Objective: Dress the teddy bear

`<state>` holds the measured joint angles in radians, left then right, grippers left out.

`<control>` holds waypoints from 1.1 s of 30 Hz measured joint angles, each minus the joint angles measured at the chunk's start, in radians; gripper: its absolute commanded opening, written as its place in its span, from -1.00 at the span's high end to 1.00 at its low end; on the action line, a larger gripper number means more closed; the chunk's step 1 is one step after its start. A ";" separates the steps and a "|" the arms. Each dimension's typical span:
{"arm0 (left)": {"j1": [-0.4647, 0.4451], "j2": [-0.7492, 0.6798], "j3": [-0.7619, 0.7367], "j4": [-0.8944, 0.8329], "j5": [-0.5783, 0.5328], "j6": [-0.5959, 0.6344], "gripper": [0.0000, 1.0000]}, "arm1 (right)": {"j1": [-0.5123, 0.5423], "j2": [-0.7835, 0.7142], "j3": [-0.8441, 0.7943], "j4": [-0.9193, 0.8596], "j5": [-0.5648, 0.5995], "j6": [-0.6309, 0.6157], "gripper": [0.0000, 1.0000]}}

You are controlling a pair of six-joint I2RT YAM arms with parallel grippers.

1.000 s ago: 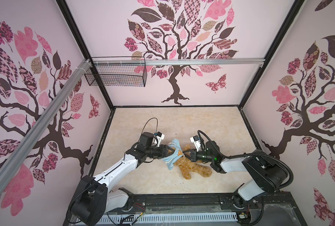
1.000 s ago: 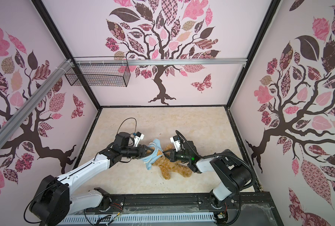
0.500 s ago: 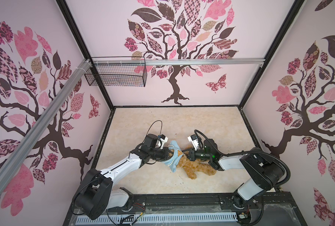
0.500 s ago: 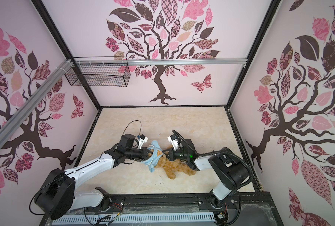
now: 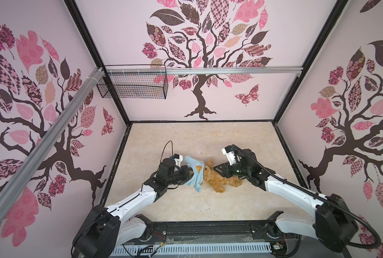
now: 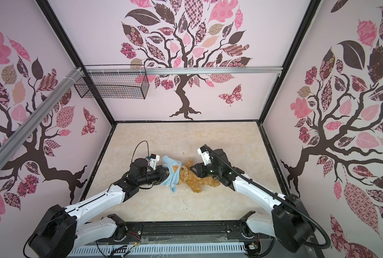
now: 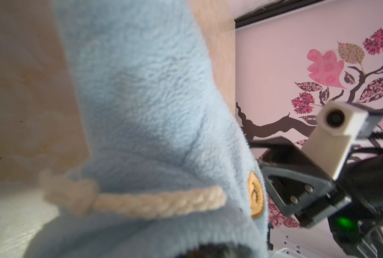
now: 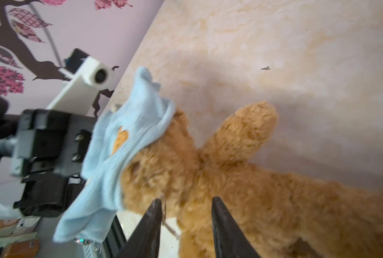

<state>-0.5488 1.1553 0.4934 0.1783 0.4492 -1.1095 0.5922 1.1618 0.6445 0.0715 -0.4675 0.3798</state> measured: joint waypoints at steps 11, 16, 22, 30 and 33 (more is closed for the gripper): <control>0.000 -0.003 -0.002 0.019 0.000 -0.101 1.00 | 0.152 0.021 -0.148 0.290 -0.079 0.101 0.43; -0.002 -0.008 -0.002 0.014 0.001 -0.097 1.00 | 0.153 0.105 -0.146 0.409 -0.118 0.139 0.41; -0.003 -0.008 -0.002 0.013 0.002 -0.094 1.00 | 0.153 0.163 -0.139 0.490 -0.141 0.164 0.41; -0.006 -0.008 -0.001 0.010 0.002 -0.087 1.00 | 0.153 0.241 -0.137 0.574 -0.158 0.190 0.76; -0.007 -0.008 0.000 0.010 0.002 -0.082 1.00 | 0.153 0.246 -0.137 0.593 -0.156 0.201 1.00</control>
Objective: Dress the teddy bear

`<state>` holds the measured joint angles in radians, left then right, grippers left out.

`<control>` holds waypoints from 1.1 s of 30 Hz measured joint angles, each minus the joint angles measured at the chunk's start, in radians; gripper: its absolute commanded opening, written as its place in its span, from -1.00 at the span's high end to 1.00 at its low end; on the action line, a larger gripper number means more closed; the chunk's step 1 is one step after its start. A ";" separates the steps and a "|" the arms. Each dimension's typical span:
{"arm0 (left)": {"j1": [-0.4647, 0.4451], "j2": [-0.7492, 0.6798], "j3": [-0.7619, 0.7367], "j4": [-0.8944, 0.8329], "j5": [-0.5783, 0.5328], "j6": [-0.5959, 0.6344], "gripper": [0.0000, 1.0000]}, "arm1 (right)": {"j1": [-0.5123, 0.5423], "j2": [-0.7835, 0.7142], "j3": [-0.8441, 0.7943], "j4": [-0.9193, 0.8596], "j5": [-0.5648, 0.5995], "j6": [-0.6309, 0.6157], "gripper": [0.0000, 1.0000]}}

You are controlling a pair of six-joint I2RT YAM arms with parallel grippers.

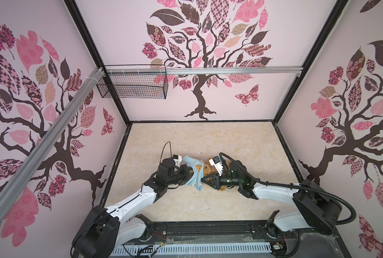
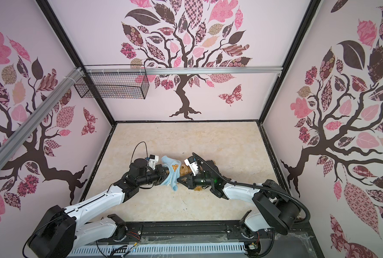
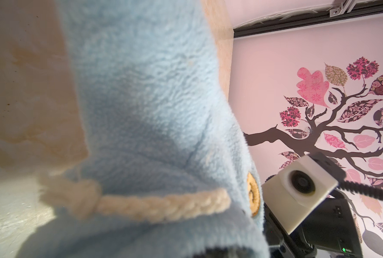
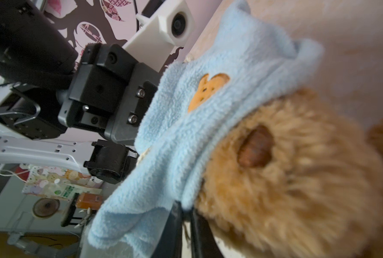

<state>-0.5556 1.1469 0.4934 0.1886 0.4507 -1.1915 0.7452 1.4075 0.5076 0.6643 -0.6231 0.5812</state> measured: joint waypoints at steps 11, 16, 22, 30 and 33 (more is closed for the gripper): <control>0.028 -0.052 0.009 -0.071 0.036 0.105 1.00 | -0.093 -0.153 -0.104 -0.169 0.133 0.023 1.00; 0.061 -0.063 0.010 -0.134 0.119 0.186 1.00 | -0.154 -0.213 -0.173 -0.209 0.180 0.066 1.00; 0.070 -0.044 0.033 -0.164 0.165 0.314 1.00 | -0.190 -0.203 -0.179 -0.180 0.140 0.092 1.00; -0.004 -0.037 0.098 -0.229 0.079 0.649 1.00 | -0.231 -0.176 -0.071 -0.317 -0.023 -0.077 0.61; -0.033 -0.028 0.116 -0.240 0.045 0.784 1.00 | -0.243 -0.224 -0.032 -0.420 -0.045 -0.129 0.41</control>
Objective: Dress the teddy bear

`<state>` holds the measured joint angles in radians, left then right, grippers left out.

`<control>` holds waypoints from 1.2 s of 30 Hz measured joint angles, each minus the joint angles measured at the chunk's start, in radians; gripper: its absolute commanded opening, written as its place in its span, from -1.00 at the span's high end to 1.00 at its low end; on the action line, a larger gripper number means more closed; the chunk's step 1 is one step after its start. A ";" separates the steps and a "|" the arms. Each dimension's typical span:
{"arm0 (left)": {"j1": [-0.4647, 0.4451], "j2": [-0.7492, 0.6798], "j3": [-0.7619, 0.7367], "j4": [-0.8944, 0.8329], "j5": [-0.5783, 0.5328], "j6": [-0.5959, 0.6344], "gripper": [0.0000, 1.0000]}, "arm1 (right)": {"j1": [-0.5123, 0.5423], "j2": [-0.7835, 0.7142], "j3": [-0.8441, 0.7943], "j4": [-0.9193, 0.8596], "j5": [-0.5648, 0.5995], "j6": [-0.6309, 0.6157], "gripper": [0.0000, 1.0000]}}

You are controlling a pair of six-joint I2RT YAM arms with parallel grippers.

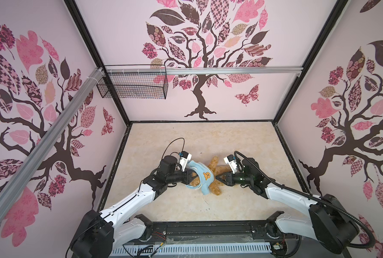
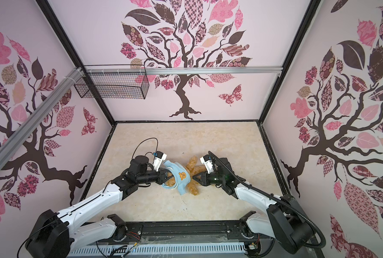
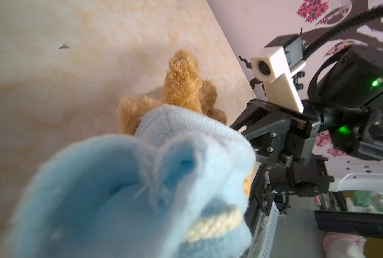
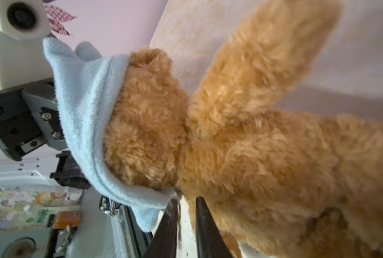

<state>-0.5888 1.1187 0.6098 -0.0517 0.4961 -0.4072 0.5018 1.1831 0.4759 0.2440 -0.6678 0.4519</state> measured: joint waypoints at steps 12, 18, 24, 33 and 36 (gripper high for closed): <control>-0.002 -0.006 0.009 -0.016 -0.010 0.329 1.00 | -0.060 -0.024 0.124 -0.015 -0.148 0.163 0.12; -0.007 -0.011 0.009 -0.009 0.002 0.365 1.00 | -0.036 0.073 0.165 0.039 -0.191 0.233 0.13; -0.007 -0.011 0.009 -0.009 0.006 0.379 1.00 | 0.009 0.141 0.220 0.076 -0.200 0.247 0.20; -0.009 -0.011 0.009 -0.010 0.010 0.381 1.00 | 0.053 0.257 0.307 0.083 -0.193 0.227 0.66; -0.010 -0.011 0.009 -0.013 0.010 0.381 1.00 | 0.060 0.281 0.323 0.074 -0.180 0.217 1.00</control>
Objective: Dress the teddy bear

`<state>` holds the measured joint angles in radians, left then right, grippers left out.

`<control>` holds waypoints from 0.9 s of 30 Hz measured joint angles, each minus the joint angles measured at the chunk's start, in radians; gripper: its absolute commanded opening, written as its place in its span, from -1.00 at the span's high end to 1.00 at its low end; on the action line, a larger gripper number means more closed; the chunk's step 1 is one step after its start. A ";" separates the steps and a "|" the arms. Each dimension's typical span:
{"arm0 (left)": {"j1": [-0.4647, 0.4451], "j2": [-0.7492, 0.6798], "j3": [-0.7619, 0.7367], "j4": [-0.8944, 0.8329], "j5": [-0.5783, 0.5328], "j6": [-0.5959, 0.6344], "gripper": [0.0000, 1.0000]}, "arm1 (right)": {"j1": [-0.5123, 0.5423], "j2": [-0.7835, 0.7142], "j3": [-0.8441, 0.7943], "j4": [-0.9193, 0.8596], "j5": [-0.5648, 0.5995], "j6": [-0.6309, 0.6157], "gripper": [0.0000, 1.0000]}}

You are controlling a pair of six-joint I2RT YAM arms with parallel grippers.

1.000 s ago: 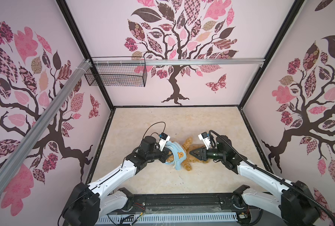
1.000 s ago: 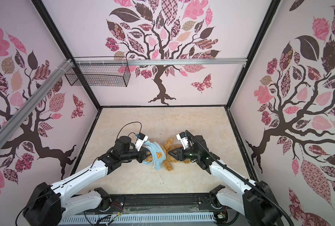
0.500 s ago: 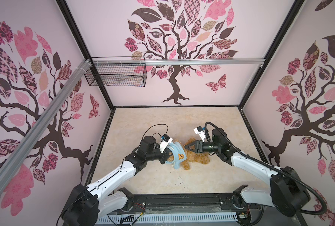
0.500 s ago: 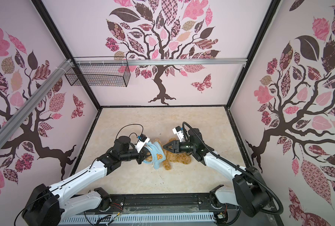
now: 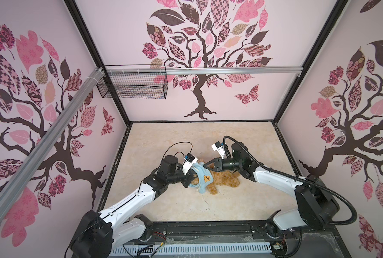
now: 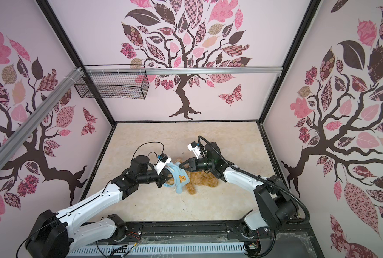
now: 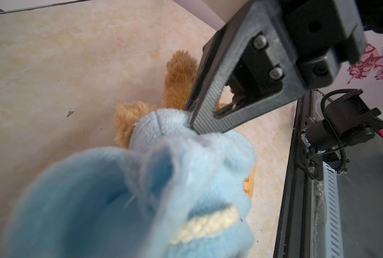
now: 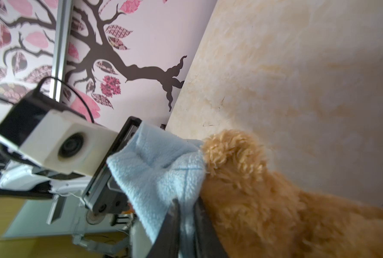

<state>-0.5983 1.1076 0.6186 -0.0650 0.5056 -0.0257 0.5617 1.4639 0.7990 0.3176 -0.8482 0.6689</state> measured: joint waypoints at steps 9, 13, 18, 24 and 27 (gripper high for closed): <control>-0.017 -0.073 -0.002 -0.009 -0.043 -0.031 1.00 | -0.185 -0.090 -0.208 0.086 0.061 0.128 1.00; -0.027 -0.143 -0.017 -0.040 -0.060 -0.068 1.00 | -0.241 -0.125 -0.362 0.200 0.076 0.248 1.00; -0.023 -0.183 -0.058 -0.034 -0.092 -0.148 1.00 | -0.241 -0.120 -0.379 0.275 0.086 0.299 1.00; -0.010 -0.152 -0.058 0.010 -0.142 -0.337 1.00 | -0.215 -0.084 -0.299 0.244 0.075 0.186 0.61; 0.006 -0.106 -0.056 0.011 -0.176 -0.485 1.00 | -0.192 -0.109 -0.274 0.171 0.097 0.074 0.41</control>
<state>-0.5926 1.0019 0.5629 -0.0544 0.3294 -0.5106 0.3695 1.3548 0.5251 0.4881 -0.7509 0.7433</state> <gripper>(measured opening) 0.061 0.239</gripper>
